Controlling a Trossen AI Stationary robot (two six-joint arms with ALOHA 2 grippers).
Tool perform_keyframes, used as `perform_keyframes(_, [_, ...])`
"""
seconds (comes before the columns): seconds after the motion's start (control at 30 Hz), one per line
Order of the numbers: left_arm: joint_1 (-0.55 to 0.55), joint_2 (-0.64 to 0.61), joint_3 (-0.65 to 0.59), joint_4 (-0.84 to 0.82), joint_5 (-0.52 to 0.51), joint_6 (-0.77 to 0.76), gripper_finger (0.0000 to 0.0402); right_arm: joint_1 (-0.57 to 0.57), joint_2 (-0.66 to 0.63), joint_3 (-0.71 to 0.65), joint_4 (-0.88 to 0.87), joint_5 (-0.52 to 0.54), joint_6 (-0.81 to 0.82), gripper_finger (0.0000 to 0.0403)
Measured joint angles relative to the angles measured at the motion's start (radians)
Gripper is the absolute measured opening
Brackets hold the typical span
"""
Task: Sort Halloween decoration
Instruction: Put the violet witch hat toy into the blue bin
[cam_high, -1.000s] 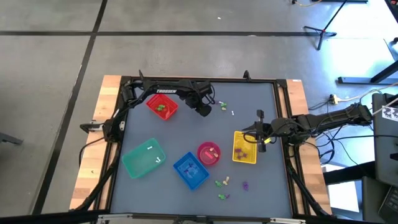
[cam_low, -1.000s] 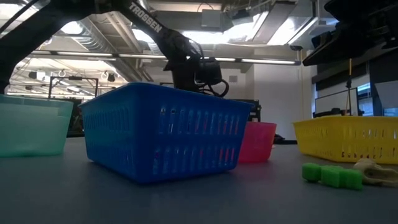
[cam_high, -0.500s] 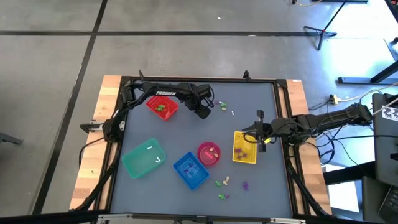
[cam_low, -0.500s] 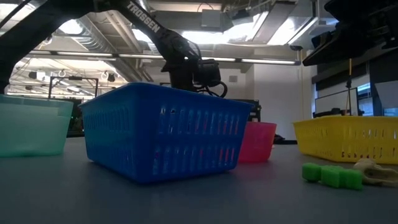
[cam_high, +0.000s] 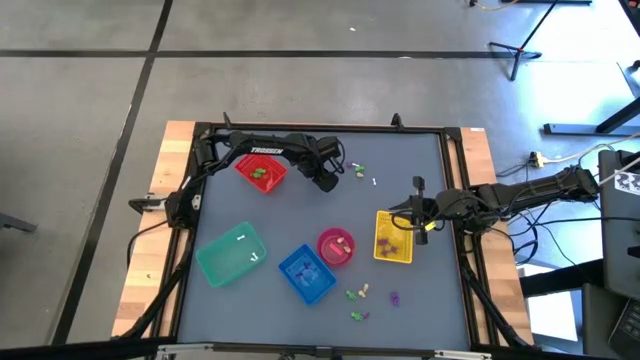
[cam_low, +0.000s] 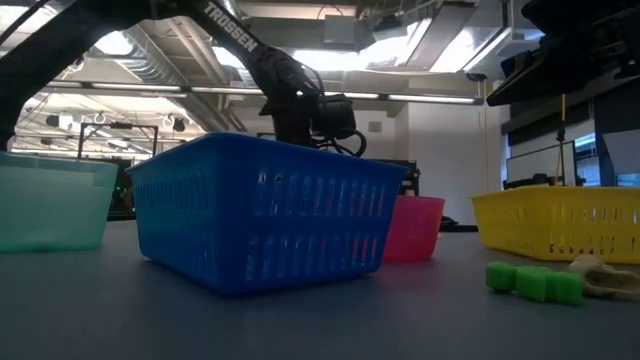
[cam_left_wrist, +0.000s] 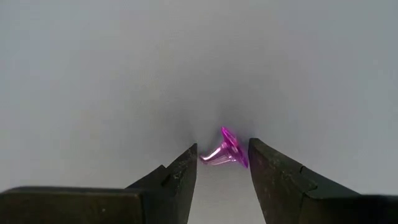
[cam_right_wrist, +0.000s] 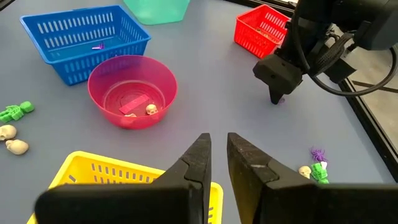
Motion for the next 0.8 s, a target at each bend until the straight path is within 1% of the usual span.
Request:
perform_keyframes(0.27, [0.000, 0.001, 0.000, 0.007, -0.013, 0.001, 0.0129, 0.000, 0.000, 0.000, 0.000, 0.000, 0.000, 0.0051])
perform_keyframes(0.6, [-0.001, 0.002, 0.000, 0.015, -0.011, 0.003, 0.0065, 0.000, 0.000, 0.000, 0.000, 0.000, 0.000, 0.0051])
perform_keyframes(0.8, [0.000, 0.002, 0.000, 0.016, 0.004, 0.002, 0.0043, 0.000, 0.000, 0.000, 0.000, 0.000, 0.000, 0.0051])
